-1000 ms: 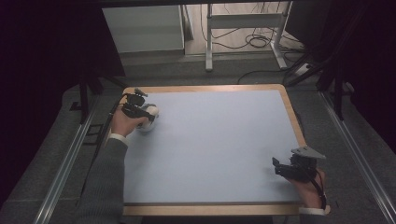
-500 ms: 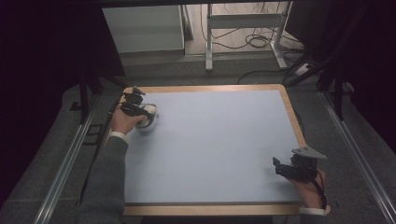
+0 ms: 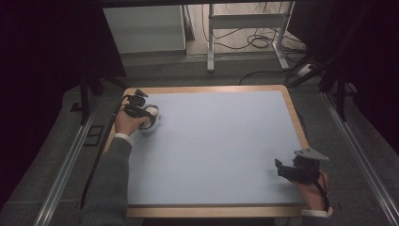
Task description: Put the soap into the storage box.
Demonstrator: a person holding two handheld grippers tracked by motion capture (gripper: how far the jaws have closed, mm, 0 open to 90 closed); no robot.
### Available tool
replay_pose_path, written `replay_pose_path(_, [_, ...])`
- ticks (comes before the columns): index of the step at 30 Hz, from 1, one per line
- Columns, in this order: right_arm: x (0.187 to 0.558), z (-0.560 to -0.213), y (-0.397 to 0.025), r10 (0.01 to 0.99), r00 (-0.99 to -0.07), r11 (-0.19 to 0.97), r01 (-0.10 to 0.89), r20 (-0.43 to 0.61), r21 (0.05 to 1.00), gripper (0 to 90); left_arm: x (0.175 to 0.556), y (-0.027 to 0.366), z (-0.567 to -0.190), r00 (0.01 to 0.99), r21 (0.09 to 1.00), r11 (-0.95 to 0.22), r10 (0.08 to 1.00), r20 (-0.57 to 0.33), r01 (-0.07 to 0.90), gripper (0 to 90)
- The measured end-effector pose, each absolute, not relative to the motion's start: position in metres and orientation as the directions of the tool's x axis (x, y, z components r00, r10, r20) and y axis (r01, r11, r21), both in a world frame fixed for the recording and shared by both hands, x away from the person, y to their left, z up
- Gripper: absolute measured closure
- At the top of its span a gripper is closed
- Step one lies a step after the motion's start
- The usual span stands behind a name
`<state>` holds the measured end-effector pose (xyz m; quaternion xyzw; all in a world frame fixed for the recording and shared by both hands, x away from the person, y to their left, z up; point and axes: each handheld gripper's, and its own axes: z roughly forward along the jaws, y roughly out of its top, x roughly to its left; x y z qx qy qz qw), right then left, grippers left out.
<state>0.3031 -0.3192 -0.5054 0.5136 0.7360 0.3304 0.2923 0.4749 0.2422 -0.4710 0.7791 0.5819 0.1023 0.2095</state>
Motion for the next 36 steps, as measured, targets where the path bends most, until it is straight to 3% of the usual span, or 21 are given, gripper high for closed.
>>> replay_pose_path(11, [0.303, -0.506, -0.319, 0.949, -0.300, 0.257, 0.567, -0.094, 0.782, 9.1, 0.463, 0.234, -0.461, 0.348, 0.512, -0.255, 0.933, -0.093, 0.820, 38.7])
replay_pose_path(36, [0.310, -0.508, -0.313, 0.941, -0.328, 0.264, 0.554, -0.084, 0.790, 9.1, 0.407, 0.220, -0.449, 0.500, 0.640, -0.328, 0.860, -0.103, 0.694, 30.6])
